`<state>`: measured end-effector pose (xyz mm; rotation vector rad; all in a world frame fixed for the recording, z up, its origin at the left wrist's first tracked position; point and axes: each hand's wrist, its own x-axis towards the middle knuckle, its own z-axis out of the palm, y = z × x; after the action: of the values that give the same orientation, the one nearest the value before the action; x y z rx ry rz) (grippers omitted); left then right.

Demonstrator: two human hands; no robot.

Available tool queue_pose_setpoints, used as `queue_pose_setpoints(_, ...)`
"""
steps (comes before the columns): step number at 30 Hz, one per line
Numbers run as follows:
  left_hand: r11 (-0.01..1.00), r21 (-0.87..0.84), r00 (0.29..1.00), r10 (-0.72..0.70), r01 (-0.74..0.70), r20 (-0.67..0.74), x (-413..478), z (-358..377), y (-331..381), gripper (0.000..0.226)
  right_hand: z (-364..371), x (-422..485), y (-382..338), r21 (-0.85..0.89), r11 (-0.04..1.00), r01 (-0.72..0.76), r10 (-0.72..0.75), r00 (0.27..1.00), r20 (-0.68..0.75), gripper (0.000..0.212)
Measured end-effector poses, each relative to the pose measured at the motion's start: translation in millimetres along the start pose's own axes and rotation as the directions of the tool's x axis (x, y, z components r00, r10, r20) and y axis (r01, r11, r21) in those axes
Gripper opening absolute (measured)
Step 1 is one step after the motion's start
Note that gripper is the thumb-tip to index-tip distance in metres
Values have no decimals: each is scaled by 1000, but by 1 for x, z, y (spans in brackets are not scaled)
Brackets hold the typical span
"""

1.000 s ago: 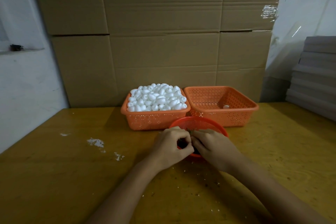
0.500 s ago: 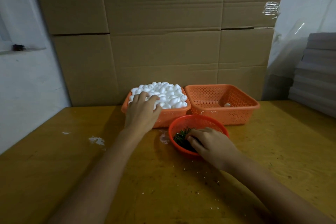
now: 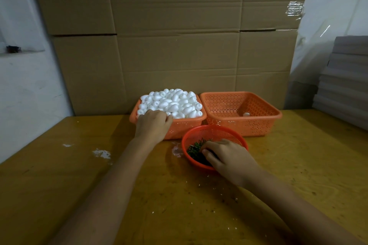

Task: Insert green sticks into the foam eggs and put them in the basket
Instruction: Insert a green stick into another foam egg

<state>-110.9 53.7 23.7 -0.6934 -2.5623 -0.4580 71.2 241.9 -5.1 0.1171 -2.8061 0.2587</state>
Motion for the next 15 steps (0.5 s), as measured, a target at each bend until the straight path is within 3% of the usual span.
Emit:
queue_pose_setpoints(9,997,37,982,-80,75,170,8,2,6,53,-2,-1,-2,4,1000,-11,11,1000,2,34)
queue_pose_setpoints(15,988,82,928,-153,133,340,16,-7,13,56,-3,-4,-5,12,1000,-16,16,1000,-2,32)
